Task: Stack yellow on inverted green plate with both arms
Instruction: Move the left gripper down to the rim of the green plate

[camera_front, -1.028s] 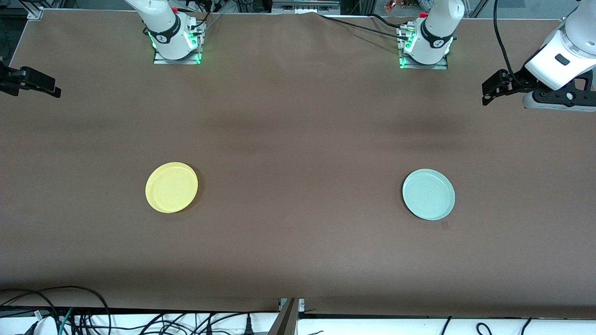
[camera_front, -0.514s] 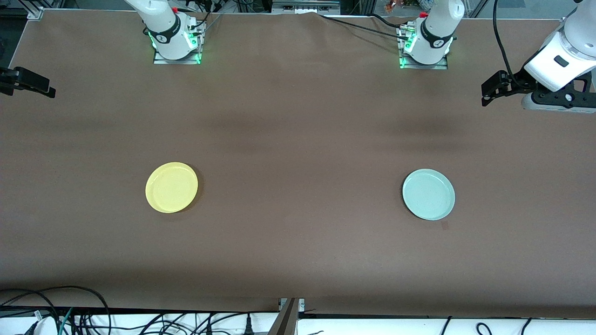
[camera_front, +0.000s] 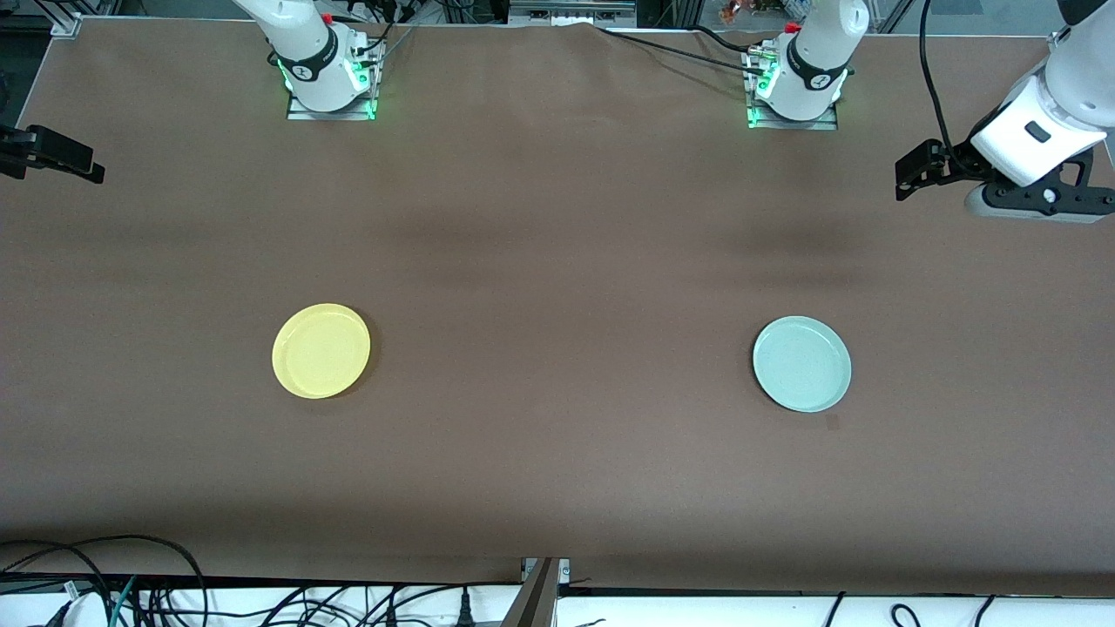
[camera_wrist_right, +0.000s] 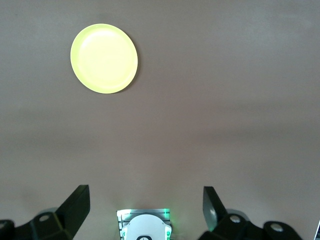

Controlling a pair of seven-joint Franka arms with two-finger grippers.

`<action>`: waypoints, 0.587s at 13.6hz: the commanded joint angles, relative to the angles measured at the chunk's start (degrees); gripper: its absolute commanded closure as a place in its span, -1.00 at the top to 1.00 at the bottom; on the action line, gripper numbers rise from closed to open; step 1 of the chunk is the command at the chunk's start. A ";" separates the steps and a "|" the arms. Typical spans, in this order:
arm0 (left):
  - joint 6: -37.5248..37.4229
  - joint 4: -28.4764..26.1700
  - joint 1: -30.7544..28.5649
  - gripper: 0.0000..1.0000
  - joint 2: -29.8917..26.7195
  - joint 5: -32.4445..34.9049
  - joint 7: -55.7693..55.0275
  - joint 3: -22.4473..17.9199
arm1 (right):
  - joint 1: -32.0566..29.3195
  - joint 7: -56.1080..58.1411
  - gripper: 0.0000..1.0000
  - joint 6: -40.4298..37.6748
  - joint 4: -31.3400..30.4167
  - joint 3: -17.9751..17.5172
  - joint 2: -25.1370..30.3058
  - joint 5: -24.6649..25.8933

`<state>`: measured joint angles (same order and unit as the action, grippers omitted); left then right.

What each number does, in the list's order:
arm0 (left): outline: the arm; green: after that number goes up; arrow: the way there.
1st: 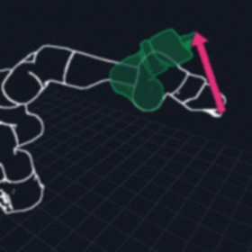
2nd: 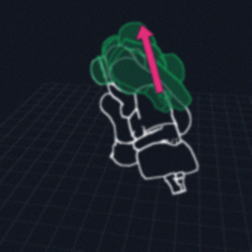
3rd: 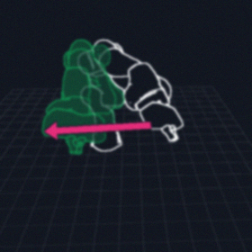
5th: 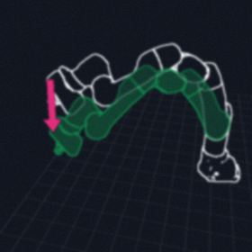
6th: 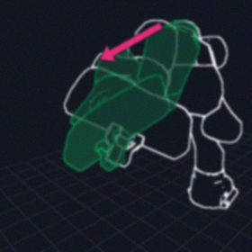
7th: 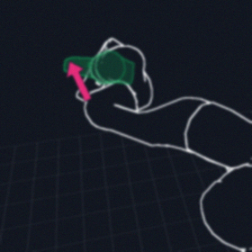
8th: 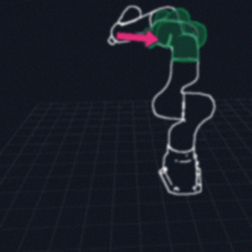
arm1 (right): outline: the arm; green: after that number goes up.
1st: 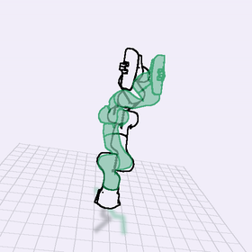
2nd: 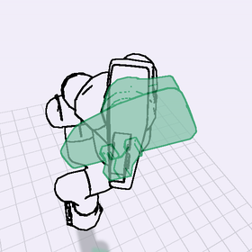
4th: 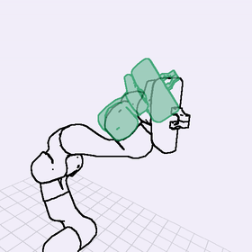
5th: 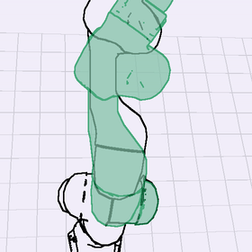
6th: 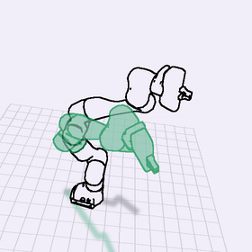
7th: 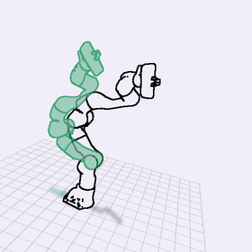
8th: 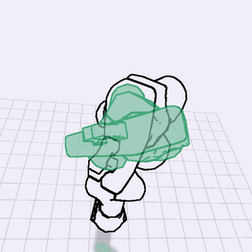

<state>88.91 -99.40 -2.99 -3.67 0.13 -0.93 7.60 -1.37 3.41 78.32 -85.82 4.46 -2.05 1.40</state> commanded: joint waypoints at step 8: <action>3.01 0.09 -3.33 1.00 12.00 1.11 1.02 0.04 | -0.22 0.01 1.00 -0.10 0.92 -0.33 -0.41 0.01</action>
<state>89.92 -99.94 -5.60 5.09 0.14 -0.84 7.26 -1.36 3.42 78.34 -85.82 4.43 -2.07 1.40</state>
